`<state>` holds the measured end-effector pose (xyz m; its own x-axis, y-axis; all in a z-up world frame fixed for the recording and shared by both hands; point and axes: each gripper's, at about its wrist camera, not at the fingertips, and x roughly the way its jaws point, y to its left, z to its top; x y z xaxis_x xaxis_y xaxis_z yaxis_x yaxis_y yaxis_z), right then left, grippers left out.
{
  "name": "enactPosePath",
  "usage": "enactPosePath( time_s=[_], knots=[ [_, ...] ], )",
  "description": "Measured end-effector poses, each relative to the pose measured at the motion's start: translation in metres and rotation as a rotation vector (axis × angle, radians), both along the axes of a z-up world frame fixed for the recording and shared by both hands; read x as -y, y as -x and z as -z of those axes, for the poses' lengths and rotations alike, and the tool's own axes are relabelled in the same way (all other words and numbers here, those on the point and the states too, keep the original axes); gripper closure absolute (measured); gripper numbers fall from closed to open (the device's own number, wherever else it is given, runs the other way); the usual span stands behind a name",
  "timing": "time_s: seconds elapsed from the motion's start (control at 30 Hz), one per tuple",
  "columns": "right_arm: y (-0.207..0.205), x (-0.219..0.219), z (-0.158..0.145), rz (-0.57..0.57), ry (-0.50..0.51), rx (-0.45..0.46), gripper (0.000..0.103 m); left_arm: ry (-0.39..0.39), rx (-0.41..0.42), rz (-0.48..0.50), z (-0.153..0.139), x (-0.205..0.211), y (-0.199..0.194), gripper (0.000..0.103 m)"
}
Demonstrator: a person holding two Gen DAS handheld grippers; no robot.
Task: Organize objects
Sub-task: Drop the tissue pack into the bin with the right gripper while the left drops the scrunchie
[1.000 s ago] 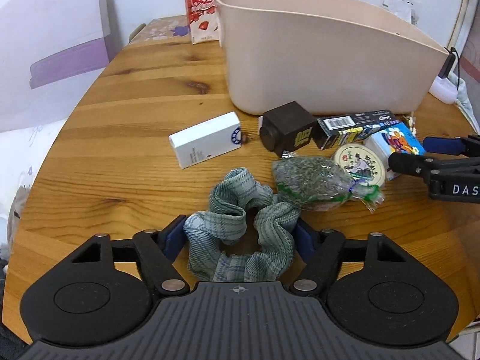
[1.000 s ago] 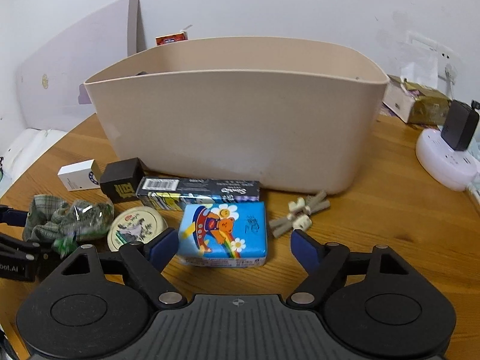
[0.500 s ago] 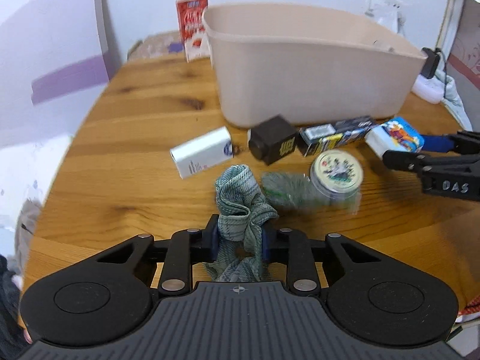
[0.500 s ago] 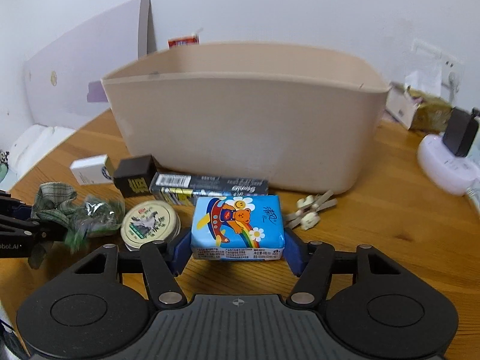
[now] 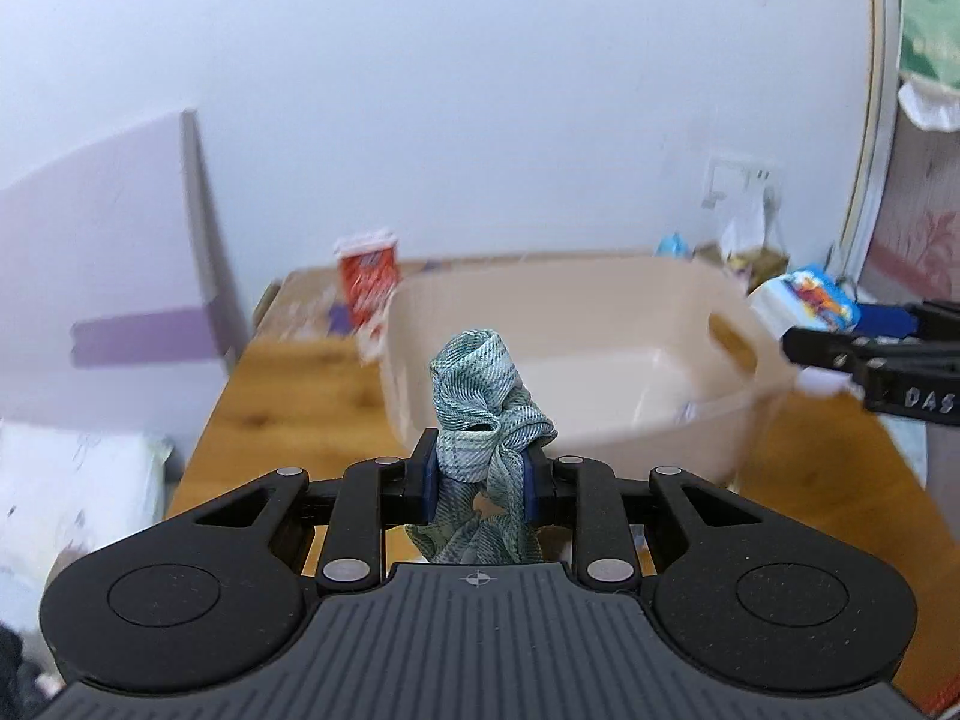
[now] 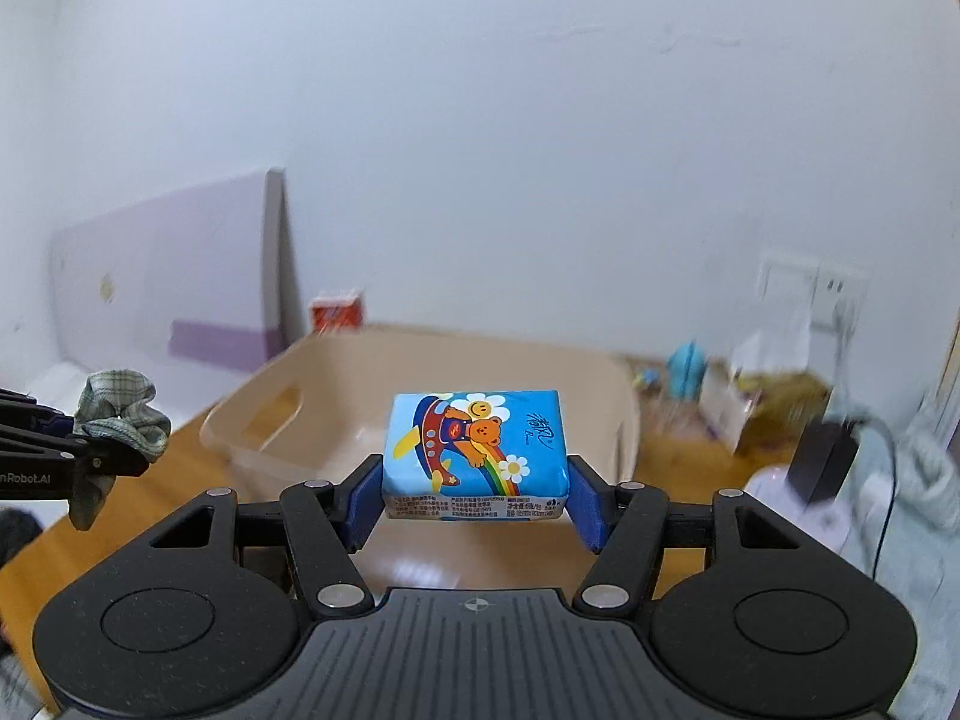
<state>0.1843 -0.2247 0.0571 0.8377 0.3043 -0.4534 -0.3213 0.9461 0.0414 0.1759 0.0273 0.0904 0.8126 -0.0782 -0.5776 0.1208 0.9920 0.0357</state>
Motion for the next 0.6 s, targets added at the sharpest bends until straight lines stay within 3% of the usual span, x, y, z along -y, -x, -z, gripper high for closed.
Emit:
enactPosePath(
  time_s=[0.2,0.47,0.53,0.6],
  knots=[
    [-0.043,0.003,-0.009,0.030,0.052,0.001,0.043,0.005,-0.023,-0.005,0.008,0.036,-0.062,0.077],
    [-0.087,-0.006,0.026,0.051,0.139,-0.114,0.043,-0.038,-0.147,-0.007,0.050,0.063,-0.113,0.077],
    [-0.095,-0.008,0.034,0.051,0.165,-0.136,0.043,-0.020,-0.181,0.004,0.058,0.063,-0.121,0.073],
    [-0.098,-0.011,0.040,0.038,0.181,-0.156,0.040,-0.007,-0.192,0.001,0.062,0.063,-0.121,0.061]
  ],
)
